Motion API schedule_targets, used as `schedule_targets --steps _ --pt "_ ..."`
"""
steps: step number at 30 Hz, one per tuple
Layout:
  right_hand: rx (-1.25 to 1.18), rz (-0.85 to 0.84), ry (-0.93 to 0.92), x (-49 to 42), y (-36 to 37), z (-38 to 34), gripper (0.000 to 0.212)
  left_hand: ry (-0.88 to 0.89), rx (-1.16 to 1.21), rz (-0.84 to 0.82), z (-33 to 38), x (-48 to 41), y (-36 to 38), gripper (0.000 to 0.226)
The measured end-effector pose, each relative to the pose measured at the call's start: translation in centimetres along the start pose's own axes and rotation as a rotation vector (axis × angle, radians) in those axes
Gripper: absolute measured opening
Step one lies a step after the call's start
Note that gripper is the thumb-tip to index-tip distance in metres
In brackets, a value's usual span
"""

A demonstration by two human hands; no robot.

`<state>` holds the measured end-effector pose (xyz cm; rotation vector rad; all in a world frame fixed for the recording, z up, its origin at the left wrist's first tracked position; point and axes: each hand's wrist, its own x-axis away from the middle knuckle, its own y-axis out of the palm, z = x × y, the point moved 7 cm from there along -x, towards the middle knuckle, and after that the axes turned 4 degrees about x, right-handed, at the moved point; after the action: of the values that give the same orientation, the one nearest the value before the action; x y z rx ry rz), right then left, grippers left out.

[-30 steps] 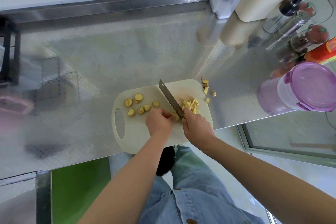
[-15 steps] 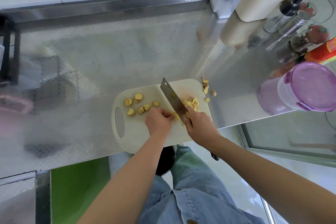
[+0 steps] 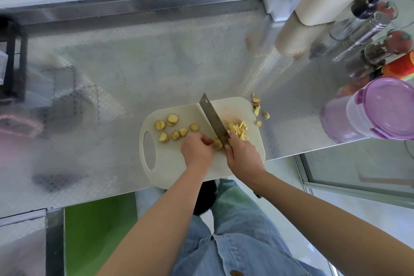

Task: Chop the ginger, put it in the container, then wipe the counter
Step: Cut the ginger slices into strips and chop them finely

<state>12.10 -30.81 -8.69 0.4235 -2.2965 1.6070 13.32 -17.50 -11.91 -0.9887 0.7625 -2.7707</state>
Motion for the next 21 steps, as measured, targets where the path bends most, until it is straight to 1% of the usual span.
schedule_targets --steps 3,4,7,8,11,13,18,21 --pt "-0.109 0.072 0.030 -0.6 -0.4 0.1 0.027 0.002 0.015 -0.002 0.0 0.0 0.0 0.011" --pt "-0.136 0.089 0.040 -1.0 -0.5 0.1 0.027 0.003 0.016 0.000 0.0 0.0 0.0 0.011" --pt "-0.177 0.104 0.046 -2.0 -1.3 0.0 0.017 0.006 0.029 0.014 -0.1 0.1 0.0 0.010" --pt "-0.183 0.106 0.035 -2.1 -1.7 0.0 0.017 0.006 0.038 0.018 -0.2 0.1 0.0 0.010" --pt "-0.154 0.090 -0.018 -1.5 -2.5 0.0 0.026 0.006 0.047 0.028 -0.3 0.0 0.0 0.011" --pt "-0.125 0.061 -0.047 -0.8 -2.5 -0.2 0.027 0.006 0.036 0.029 -0.3 0.0 0.0 0.012" --pt "-0.058 -0.009 -0.039 -0.2 -1.7 -0.1 0.016 -0.010 0.052 0.013 -0.2 0.0 0.0 0.010" --pt "-0.026 -0.013 -0.033 0.1 -1.5 -0.1 0.015 -0.014 0.062 0.012 -0.2 0.0 0.0 0.011"
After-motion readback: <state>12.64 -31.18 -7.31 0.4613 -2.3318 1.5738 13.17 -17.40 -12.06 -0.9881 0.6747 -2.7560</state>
